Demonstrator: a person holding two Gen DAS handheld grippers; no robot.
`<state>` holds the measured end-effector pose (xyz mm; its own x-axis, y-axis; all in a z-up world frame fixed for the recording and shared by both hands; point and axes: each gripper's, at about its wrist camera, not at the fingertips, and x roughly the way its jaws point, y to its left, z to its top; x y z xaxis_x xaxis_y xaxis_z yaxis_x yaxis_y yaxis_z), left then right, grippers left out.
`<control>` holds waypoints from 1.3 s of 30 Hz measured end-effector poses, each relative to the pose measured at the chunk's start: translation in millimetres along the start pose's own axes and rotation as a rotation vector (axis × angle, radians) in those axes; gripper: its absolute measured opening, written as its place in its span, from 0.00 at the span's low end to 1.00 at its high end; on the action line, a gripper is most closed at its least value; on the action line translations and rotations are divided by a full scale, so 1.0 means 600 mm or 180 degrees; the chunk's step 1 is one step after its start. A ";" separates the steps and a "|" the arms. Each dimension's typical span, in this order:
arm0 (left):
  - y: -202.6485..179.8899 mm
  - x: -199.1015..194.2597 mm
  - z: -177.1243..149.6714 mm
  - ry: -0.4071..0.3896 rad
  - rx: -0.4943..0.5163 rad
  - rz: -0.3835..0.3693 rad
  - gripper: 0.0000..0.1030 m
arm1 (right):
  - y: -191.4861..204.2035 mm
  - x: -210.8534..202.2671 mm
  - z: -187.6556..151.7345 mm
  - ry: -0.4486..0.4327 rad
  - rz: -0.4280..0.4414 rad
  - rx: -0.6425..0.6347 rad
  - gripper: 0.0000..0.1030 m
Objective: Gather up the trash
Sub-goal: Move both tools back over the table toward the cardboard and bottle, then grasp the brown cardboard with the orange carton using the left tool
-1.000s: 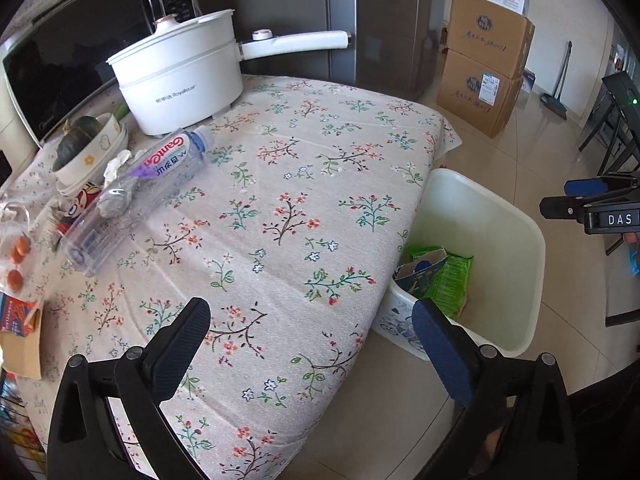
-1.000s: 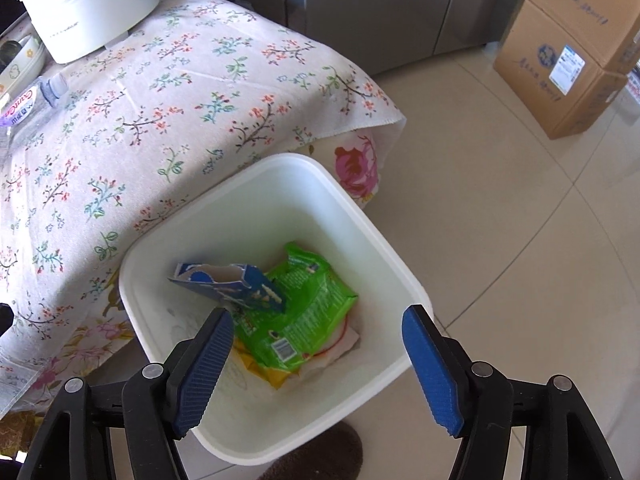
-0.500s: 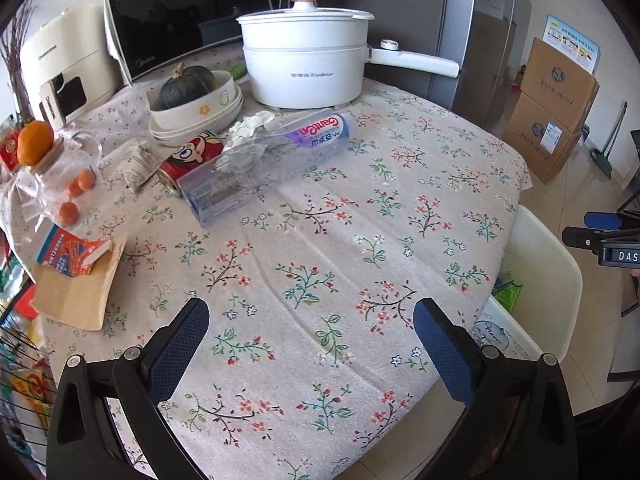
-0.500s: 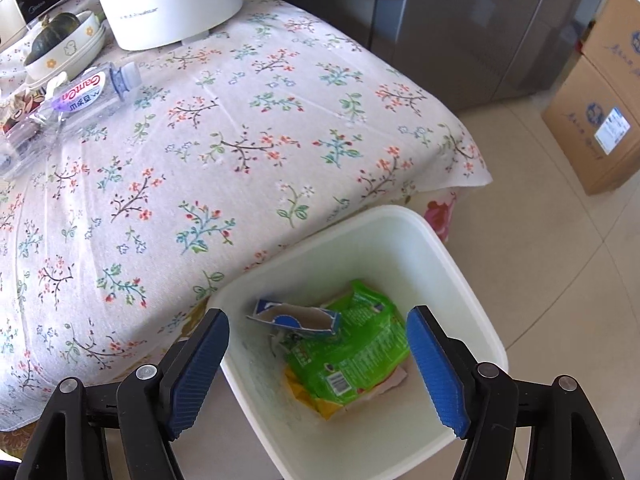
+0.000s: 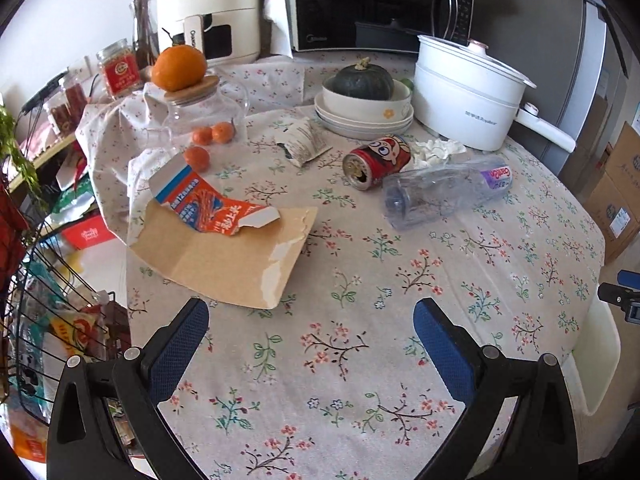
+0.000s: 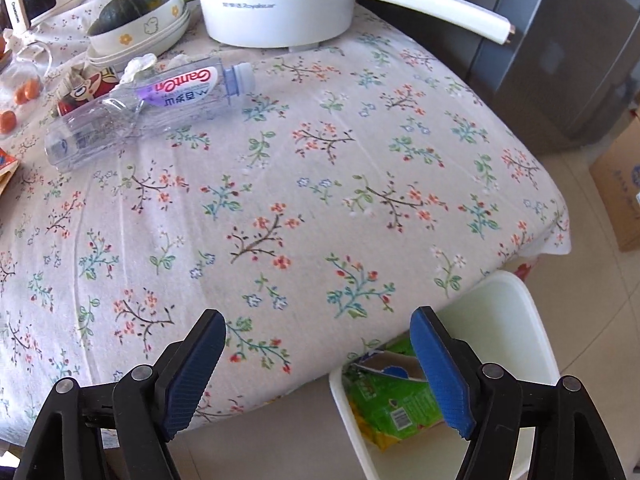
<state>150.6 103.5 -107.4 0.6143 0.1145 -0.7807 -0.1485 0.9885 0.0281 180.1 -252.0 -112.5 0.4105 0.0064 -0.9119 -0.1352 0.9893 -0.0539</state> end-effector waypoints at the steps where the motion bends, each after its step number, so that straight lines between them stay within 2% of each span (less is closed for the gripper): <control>1: 0.022 0.006 0.003 -0.0032 -0.0063 0.0035 1.00 | 0.011 0.004 0.005 0.0004 0.0010 -0.0020 0.77; 3: 0.067 0.019 0.009 -0.0092 -0.0186 0.0121 1.00 | 0.032 0.012 0.015 0.0011 0.0030 -0.0054 0.77; 6: 0.128 0.037 0.014 -0.0331 -0.0246 0.0290 1.00 | 0.062 0.024 0.029 0.0007 0.0060 -0.0098 0.77; 7: 0.144 0.046 0.016 -0.0329 -0.0255 0.0331 1.00 | 0.071 0.027 0.033 0.0000 0.0066 -0.0111 0.77; 13: 0.221 0.108 0.024 -0.0096 -0.0461 0.0185 1.00 | 0.111 0.048 0.052 -0.0004 0.0115 -0.0157 0.77; 15: 0.235 0.124 0.022 -0.0065 -0.0550 0.0311 1.00 | 0.120 0.056 0.056 0.0007 0.0106 -0.0169 0.77; 17: 0.251 0.133 0.022 -0.0108 -0.0678 0.0231 0.99 | 0.125 0.063 0.059 0.0027 0.0085 -0.0169 0.77; 19: 0.264 0.140 0.025 -0.0156 -0.0768 0.0053 0.93 | 0.128 0.067 0.060 0.0045 0.0091 -0.0163 0.77; 21: 0.273 0.144 0.031 -0.0215 -0.0808 -0.0100 0.81 | 0.131 0.071 0.060 0.0057 0.0072 -0.0184 0.78; 22: 0.277 0.147 0.033 -0.0234 -0.0831 -0.0135 0.79 | 0.133 0.073 0.059 0.0064 0.0056 -0.0203 0.77; 25: 0.290 0.163 0.032 -0.0106 -0.0966 -0.0241 0.69 | 0.137 0.079 0.057 0.0092 0.0019 -0.0248 0.77; 27: 0.294 0.171 0.028 -0.0013 -0.1030 -0.0304 0.47 | 0.137 0.080 0.054 0.0104 -0.0006 -0.0262 0.77; 28: 0.294 0.173 0.027 0.0011 -0.1038 -0.0342 0.42 | 0.136 0.080 0.052 0.0106 -0.0012 -0.0267 0.77; 30: 0.289 0.170 0.027 0.0030 -0.1018 -0.0390 0.22 | 0.135 0.078 0.050 0.0098 -0.0017 -0.0262 0.77; 32: 0.282 0.159 0.028 0.0007 -0.0955 -0.0400 0.09 | 0.133 0.074 0.050 0.0084 -0.0010 -0.0243 0.77; 36: 0.255 0.123 0.035 0.0033 -0.0847 -0.0380 0.00 | 0.136 0.063 0.048 0.0045 0.0033 -0.0225 0.77; 39: 0.232 0.083 0.041 0.0053 -0.0769 -0.0454 0.00 | 0.141 0.055 0.045 0.0018 0.0091 -0.0207 0.77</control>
<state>179.2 249.4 -126.9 0.6297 -0.0279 -0.7764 -0.2432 0.9421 -0.2310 206.5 -164.1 -136.2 0.4005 0.0336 -0.9157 -0.2052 0.9772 -0.0539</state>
